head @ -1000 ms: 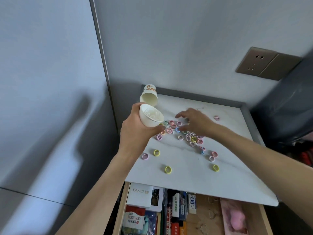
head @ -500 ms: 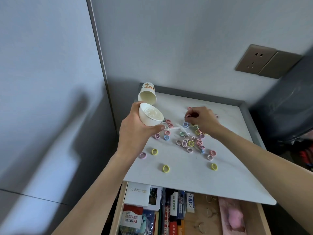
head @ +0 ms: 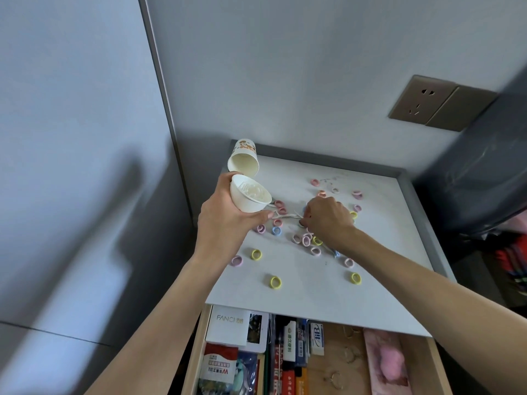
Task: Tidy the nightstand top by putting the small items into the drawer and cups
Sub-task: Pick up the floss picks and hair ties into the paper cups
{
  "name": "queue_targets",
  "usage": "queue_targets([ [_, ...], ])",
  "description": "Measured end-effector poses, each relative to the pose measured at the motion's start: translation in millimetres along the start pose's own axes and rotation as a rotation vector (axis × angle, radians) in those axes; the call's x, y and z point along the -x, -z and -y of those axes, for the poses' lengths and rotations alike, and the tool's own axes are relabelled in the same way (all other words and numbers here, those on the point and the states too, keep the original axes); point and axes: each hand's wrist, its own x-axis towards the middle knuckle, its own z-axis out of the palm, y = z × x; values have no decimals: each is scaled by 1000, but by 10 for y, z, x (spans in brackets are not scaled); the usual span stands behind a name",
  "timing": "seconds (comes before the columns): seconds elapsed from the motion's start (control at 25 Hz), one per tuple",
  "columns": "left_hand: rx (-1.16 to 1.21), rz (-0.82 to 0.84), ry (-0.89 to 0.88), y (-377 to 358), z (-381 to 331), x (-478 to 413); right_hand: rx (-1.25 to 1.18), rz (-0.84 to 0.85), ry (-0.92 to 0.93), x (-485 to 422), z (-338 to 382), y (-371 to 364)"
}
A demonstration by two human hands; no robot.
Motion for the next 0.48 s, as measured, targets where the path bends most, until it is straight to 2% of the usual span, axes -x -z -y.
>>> queue_targets([
  [0.16, 3, -6, 13, 26, 0, -9, -35, 78, 75, -78, -28, 33],
  [0.36, 3, -11, 16, 51, -4, -12, -20, 37, 333, -109, -23, 229],
  [0.48, 3, -21, 22, 60, -6, -10, 34, 23, 365, -185, 7, 269],
])
